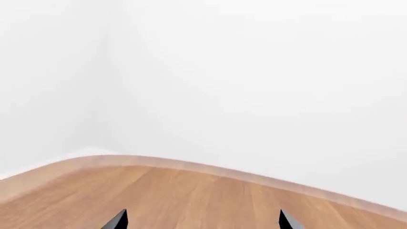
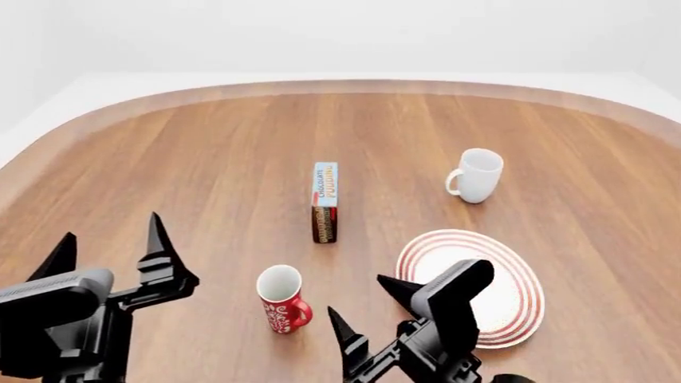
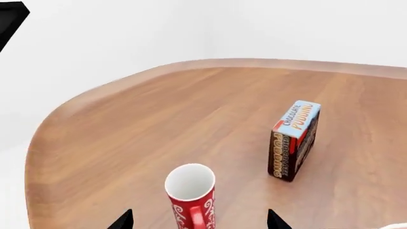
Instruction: Pick up the red mug and put it on the plate
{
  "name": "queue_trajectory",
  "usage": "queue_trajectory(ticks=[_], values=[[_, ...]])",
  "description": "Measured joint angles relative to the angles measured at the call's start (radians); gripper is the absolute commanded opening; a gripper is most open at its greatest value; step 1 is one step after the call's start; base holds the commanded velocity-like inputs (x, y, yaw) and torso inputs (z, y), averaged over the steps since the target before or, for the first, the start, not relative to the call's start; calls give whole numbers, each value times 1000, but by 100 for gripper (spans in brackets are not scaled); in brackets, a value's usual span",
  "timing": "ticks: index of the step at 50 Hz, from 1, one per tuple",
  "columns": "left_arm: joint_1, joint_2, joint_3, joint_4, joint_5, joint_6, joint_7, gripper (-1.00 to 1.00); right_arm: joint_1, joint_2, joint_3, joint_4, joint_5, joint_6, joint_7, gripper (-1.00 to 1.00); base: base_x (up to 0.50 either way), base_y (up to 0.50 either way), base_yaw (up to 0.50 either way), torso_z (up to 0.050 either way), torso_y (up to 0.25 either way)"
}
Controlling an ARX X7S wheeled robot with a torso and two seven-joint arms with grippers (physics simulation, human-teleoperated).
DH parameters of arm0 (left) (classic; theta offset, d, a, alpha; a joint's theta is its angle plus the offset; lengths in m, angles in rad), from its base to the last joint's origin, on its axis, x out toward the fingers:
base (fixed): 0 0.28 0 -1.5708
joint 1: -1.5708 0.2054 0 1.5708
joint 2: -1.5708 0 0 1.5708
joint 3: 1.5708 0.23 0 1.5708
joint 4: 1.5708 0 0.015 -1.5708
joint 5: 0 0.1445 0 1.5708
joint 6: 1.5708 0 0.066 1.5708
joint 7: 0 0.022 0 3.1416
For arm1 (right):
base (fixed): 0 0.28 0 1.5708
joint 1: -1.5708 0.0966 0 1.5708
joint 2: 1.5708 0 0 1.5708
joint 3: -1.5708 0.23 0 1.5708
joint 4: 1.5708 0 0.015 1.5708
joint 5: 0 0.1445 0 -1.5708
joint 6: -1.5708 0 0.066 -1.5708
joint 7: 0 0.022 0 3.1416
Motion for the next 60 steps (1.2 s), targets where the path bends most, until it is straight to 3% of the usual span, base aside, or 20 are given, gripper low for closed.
queue_trajectory(ticks=[27, 60], values=[[6, -19, -11, 21, -35, -2, -13, 100, 106, 3, -90, 100, -4, 68, -47, 100, 0, 0, 0, 0, 0], [30, -35, 11, 50, -53, 3, -19, 100, 299, -59, -190, 483, -62, 4, -180, 100, 0, 0, 0, 0, 0]])
